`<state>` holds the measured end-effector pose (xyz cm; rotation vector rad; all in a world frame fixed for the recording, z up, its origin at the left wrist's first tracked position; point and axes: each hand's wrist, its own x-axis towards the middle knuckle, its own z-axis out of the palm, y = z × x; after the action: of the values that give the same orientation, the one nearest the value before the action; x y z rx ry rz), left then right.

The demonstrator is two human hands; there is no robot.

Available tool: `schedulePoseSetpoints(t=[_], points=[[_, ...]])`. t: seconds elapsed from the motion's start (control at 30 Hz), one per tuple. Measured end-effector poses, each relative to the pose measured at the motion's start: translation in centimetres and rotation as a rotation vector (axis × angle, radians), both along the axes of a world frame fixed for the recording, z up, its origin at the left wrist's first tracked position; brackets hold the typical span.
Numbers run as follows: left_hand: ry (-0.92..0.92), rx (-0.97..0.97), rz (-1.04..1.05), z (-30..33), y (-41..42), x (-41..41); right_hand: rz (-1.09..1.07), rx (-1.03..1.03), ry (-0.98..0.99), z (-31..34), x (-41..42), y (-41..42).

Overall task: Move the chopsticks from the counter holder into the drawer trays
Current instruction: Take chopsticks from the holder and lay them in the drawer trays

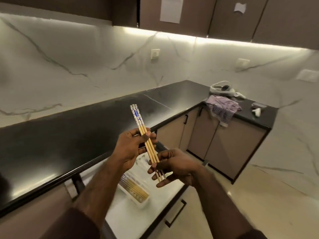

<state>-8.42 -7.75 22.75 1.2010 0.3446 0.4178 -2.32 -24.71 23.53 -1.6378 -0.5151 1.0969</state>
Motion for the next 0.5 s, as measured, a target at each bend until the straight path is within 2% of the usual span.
schedulePoseSetpoints(t=[0.27,0.5], points=[[0.108,-0.094,-0.083,-4.7,-5.7,5.8,-0.107,-0.126,0.048,-3.0,4.3,-6.3],[0.203,-0.126,-0.014,-8.6,-5.3,10.6,-0.060,-0.190,0.070,-6.3,10.2,-5.7]])
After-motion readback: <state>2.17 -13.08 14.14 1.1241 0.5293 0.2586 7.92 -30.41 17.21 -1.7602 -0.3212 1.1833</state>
